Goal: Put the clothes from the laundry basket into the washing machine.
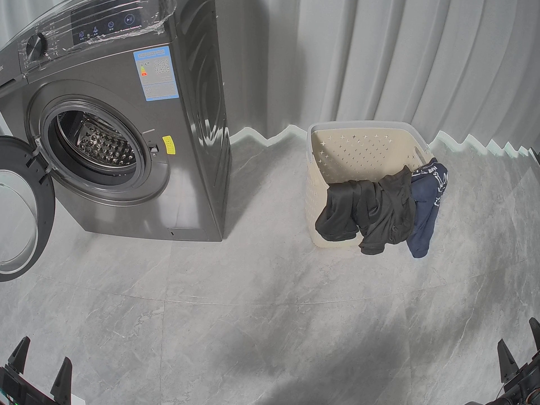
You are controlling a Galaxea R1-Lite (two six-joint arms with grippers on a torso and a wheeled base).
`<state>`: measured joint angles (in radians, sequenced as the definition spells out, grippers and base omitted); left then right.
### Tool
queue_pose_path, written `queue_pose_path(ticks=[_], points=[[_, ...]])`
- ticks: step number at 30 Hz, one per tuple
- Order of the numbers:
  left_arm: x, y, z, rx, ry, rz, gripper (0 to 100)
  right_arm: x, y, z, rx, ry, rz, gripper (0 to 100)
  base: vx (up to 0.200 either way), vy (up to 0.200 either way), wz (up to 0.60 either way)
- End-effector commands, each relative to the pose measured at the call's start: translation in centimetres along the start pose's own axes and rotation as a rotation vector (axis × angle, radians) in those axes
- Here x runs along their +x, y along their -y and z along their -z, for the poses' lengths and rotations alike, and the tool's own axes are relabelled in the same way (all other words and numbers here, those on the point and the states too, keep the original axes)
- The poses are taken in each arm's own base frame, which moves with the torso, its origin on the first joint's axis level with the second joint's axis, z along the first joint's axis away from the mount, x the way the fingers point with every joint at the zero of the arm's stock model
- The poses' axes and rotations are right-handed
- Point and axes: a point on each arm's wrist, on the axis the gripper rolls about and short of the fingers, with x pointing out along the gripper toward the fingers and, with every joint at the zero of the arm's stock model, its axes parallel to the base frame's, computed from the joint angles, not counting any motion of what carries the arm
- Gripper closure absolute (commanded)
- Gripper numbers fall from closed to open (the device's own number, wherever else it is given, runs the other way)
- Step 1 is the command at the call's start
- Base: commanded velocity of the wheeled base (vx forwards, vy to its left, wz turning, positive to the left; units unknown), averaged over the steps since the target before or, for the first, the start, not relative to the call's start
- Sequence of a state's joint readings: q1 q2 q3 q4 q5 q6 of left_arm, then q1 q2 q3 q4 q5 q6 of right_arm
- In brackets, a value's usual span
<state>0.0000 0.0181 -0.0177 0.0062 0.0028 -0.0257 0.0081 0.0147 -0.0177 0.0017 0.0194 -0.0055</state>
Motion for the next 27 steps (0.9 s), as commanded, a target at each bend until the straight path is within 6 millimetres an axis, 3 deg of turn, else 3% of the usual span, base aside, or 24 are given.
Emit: queue_pose_path(ticks=[1,14,17,27], points=[[-0.02,-0.01,0.44,0.0,0.002,0.0,0,0.01,0.0,0.48,-0.001,-0.001,-0.002,0,0.0,0.0,0.0],[-0.02,-0.01,0.44,0.0,0.002,0.001,0,0.01,0.0,0.48,-0.001,-0.001,0.0,0,0.185,0.0,0.0],[-0.02,-0.01,0.44,0.0,0.002,0.001,0,0.01,0.0,0.48,-0.001,-0.001,0.0,0,0.0,0.0,0.0],[-0.02,-0.01,0.44,-0.002,0.002,0.001,0,0.01,0.0,0.48,-0.001,-0.001,-0.002,0,0.0,-0.2,0.0]])
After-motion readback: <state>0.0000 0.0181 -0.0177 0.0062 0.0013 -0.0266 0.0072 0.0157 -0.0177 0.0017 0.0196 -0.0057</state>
